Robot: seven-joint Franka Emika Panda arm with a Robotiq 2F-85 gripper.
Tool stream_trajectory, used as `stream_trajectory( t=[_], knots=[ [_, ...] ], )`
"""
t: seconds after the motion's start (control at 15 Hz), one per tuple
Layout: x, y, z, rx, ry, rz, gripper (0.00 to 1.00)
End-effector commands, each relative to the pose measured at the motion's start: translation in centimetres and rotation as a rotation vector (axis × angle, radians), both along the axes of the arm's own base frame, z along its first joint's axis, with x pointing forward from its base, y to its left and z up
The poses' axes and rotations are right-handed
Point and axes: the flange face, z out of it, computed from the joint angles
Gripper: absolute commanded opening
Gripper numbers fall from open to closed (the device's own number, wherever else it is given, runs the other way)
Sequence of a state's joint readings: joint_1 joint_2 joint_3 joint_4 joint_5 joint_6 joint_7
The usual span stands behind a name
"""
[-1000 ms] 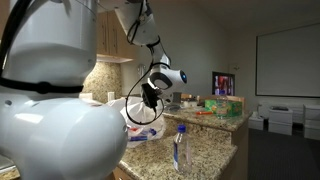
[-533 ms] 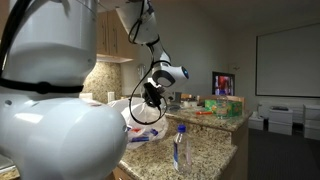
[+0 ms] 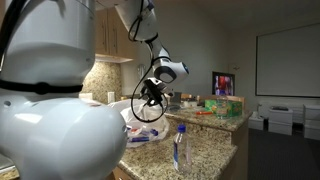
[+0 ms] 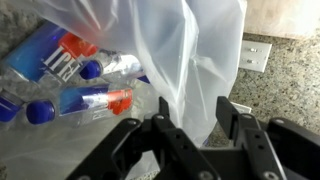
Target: Pick up the bottles on the counter and put them in the plastic bag
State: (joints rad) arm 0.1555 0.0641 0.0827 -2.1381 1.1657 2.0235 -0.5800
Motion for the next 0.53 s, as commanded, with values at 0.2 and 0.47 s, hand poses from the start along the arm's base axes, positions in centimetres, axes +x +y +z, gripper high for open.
stream_trajectory(
  t=[0.2, 0.47],
  knots=[
    [-1.0, -5.4, 2.7, -0.034, 0.030, 0.016, 0.99],
    [-0.4, -9.5, 5.9, -0.144, 0.025, 0.046, 1.00]
  ],
)
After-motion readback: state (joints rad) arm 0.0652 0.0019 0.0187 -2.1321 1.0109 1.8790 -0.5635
